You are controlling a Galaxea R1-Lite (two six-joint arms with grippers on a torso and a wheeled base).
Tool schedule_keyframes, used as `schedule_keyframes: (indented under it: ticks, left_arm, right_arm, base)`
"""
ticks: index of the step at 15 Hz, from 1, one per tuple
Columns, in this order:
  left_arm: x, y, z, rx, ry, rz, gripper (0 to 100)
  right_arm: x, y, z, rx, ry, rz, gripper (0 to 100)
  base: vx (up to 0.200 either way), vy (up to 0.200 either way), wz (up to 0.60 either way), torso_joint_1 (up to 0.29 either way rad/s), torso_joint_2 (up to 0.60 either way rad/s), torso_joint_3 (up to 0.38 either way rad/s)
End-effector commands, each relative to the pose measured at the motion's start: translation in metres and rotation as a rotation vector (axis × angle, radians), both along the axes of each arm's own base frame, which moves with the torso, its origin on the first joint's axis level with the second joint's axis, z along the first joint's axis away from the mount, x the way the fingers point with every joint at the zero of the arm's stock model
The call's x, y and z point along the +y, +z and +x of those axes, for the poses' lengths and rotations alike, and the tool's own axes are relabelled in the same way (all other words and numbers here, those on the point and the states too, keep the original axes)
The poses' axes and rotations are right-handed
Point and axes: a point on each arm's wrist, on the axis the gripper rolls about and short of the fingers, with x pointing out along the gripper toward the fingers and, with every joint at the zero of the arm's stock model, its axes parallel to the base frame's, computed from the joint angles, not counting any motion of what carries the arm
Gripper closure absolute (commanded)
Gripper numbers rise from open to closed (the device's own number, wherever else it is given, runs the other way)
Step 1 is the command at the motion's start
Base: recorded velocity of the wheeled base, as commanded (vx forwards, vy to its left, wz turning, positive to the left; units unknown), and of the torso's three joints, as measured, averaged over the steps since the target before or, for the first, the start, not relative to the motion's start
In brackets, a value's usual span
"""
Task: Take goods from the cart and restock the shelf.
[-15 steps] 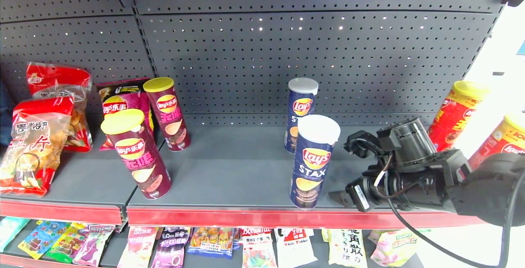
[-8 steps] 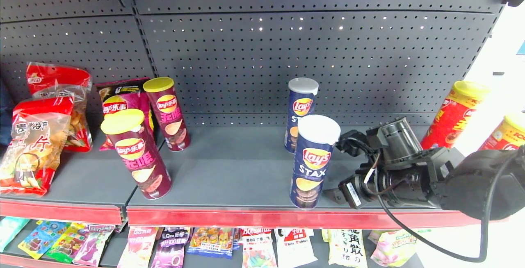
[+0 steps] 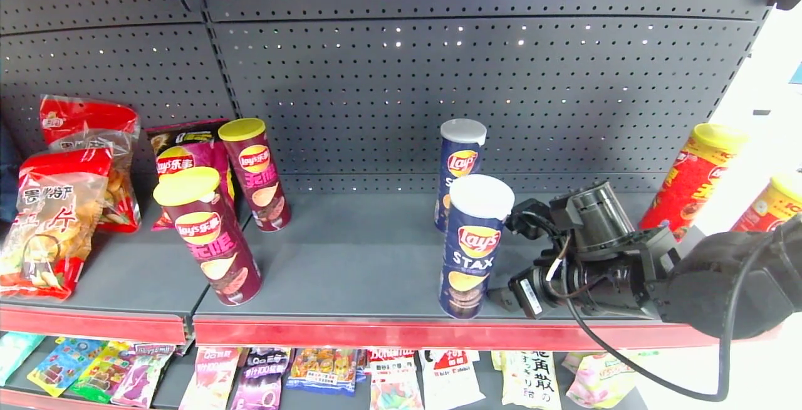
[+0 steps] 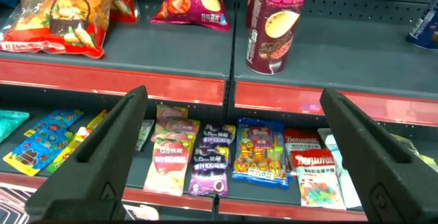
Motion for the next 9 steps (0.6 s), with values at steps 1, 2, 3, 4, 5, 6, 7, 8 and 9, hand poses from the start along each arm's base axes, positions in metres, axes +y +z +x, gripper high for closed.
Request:
schedule_keyframes:
  ticks: [1,2,3,4,5,6,7,8,9]
  left_arm:
    - [0.0000,0.0000,0.0000,-0.001,0.000,0.000,0]
    - [0.0000,0.0000,0.0000,-0.001,0.000,0.000,0]
    - [0.0000,0.0000,0.0000,-0.001,0.000,0.000,0]
    - [0.0000,0.0000,0.0000,-0.001,0.000,0.000,0]
    - [0.0000,0.0000,0.0000,-0.001,0.000,0.000,0]
    - [0.0000,0.0000,0.0000,-0.001,0.000,0.000,0]
    - [0.0000,0.0000,0.0000,-0.001,0.002,0.000,0]
    - [0.0000,0.0000,0.0000,-0.001,0.000,0.000,0]
    - [0.0000,0.0000,0.0000,-0.001,0.000,0.000,0]
  right_arm:
    - [0.0032,-0.0022,-0.0011,0.006,0.011,-0.004,0]
    - [0.0031,-0.0025,-0.0013,0.007,0.010,-0.004,0]
    - [0.0031,-0.0025,-0.0013,0.007,0.010,-0.004,0]
    - [0.0032,-0.0022,-0.0011,0.006,0.011,-0.004,0]
    - [0.0032,-0.0022,-0.0011,0.006,0.011,-0.004,0]
    - [0.0033,-0.0018,-0.0009,0.004,0.011,-0.003,0]
    - [0.0038,-0.0023,-0.0010,0.006,0.013,-0.004,0]
    - [0.0036,-0.0032,-0.0004,0.008,0.011,-0.006,0]
    - [0.0037,-0.0041,-0.0001,0.009,0.008,-0.010,0]
  base:
    - [0.000,0.000,0.00,0.000,0.00,0.000]
    - [0.000,0.000,0.00,0.000,0.00,0.000]
    - [0.000,0.000,0.00,0.000,0.00,0.000]
    - [0.000,0.000,0.00,0.000,0.00,0.000]
    - [0.000,0.000,0.00,0.000,0.00,0.000]
    - [0.000,0.000,0.00,0.000,0.00,0.000]
    - [0.000,0.000,0.00,0.000,0.00,0.000]
    - [0.000,0.000,0.00,0.000,0.00,0.000]
    - [0.000,0.000,0.00,0.000,0.00,0.000]
